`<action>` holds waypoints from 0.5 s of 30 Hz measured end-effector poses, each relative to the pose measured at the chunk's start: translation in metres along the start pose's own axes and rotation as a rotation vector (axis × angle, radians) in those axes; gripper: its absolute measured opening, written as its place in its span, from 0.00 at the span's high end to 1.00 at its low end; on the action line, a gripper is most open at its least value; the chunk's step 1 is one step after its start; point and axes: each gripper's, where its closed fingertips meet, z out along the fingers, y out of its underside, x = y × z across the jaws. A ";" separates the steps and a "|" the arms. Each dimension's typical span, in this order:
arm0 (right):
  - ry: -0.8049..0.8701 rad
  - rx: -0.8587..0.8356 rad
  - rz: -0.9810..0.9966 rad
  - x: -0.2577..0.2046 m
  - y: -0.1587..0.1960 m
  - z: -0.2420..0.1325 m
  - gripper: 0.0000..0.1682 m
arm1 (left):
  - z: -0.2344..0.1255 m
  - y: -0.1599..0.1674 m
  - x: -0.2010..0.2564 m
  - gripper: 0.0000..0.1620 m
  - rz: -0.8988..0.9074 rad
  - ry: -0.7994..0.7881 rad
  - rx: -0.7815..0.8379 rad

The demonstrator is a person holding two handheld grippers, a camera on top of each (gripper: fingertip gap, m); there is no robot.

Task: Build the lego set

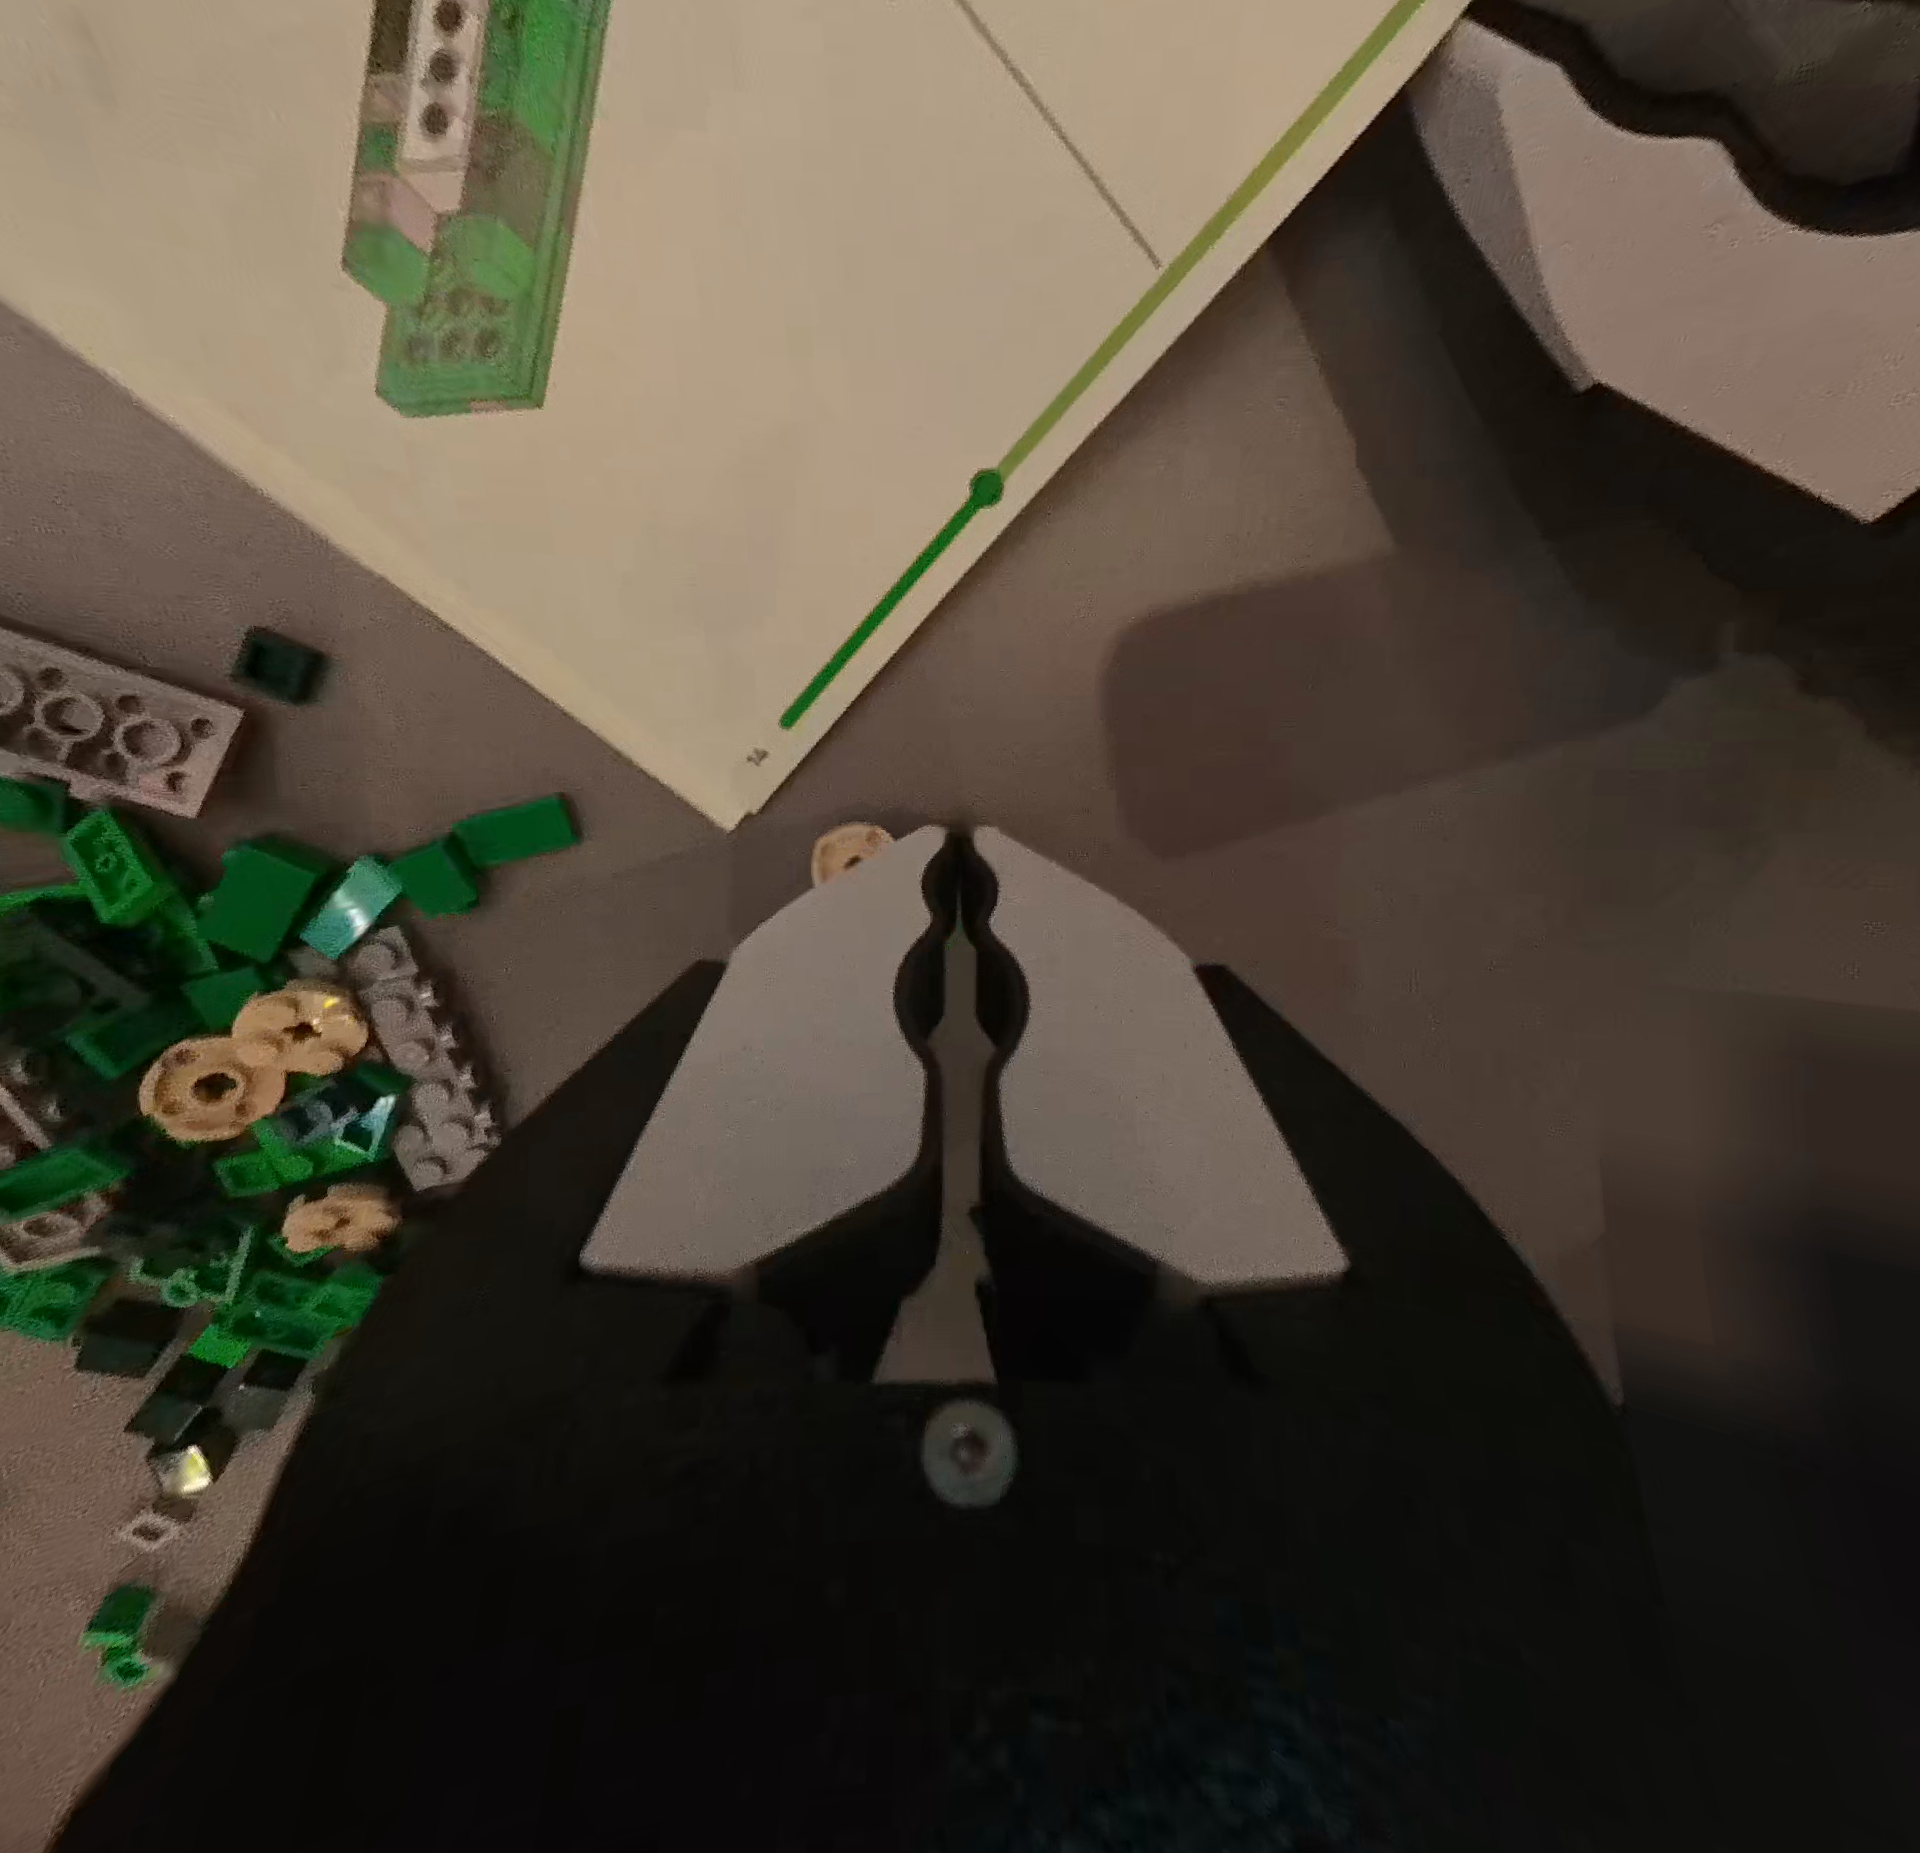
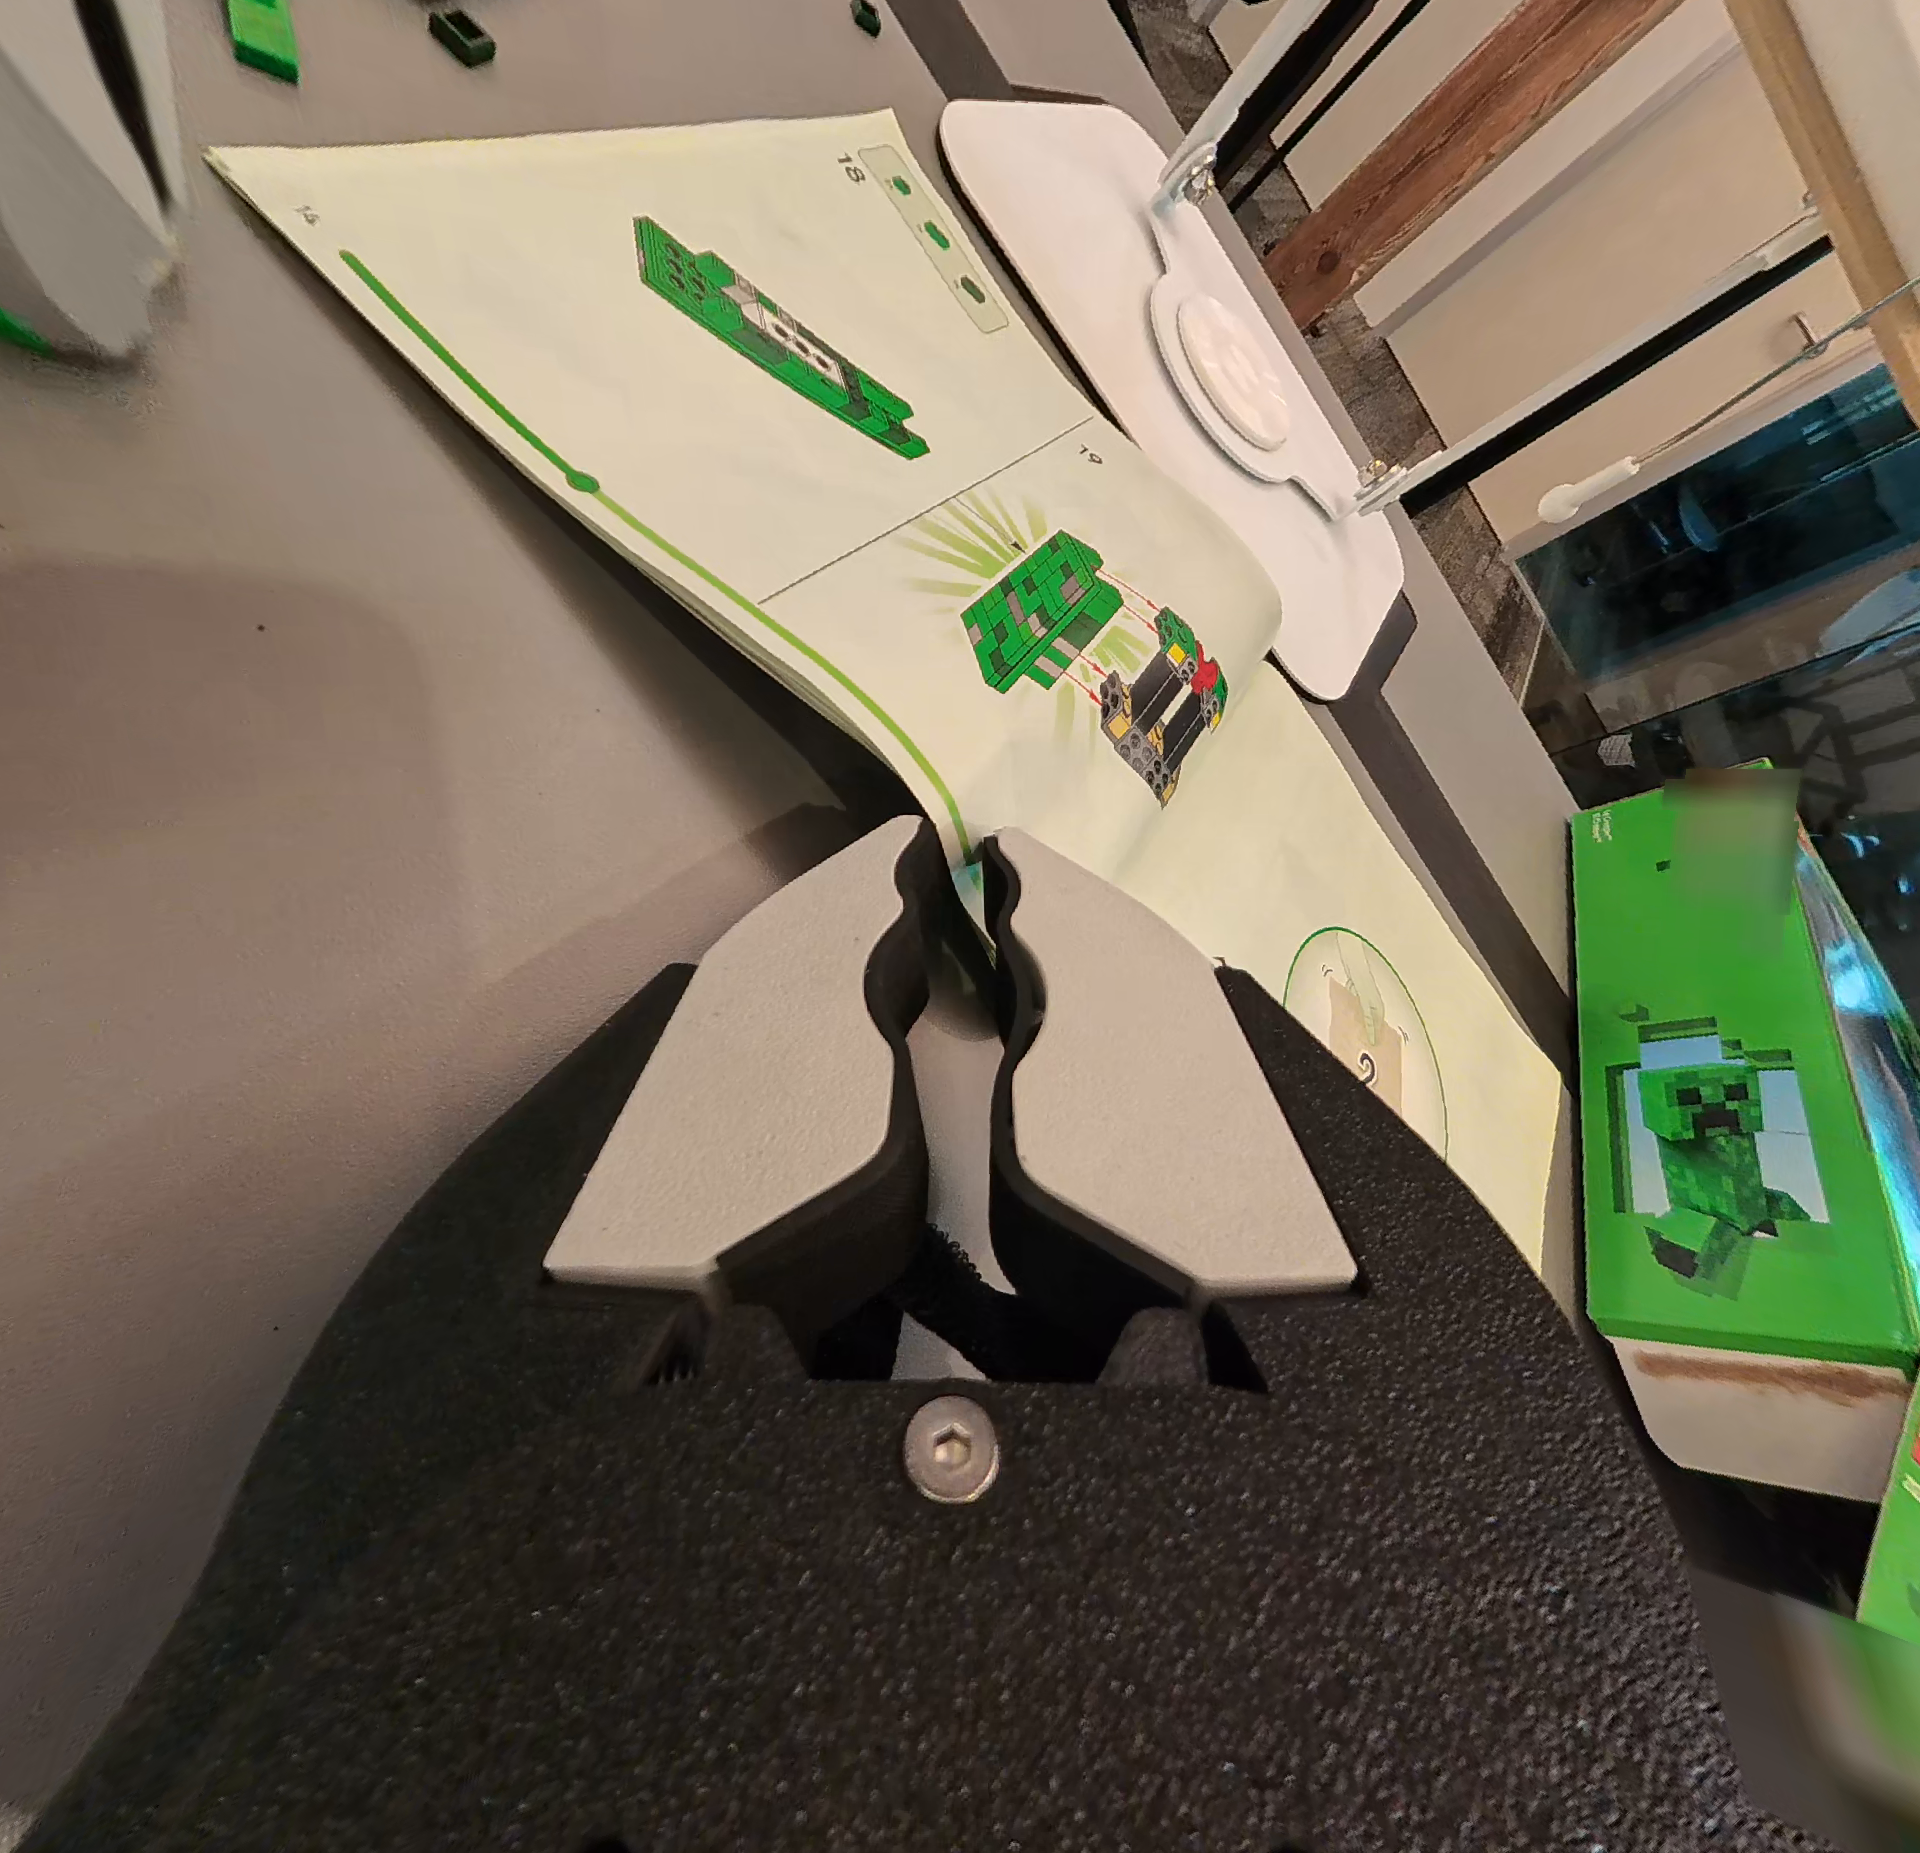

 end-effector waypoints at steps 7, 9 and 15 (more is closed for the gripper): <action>0.001 -0.001 -0.002 0.000 0.000 0.000 0.96 | -0.014 -0.003 -0.013 1.00 -0.035 -0.076 0.045; 0.001 -0.001 -0.001 0.001 0.000 0.000 0.96 | -0.014 -0.008 -0.015 1.00 -0.029 -0.091 0.060; 0.002 -0.001 -0.001 0.001 0.000 0.001 0.96 | -0.012 -0.002 -0.038 1.00 -0.060 -0.241 0.007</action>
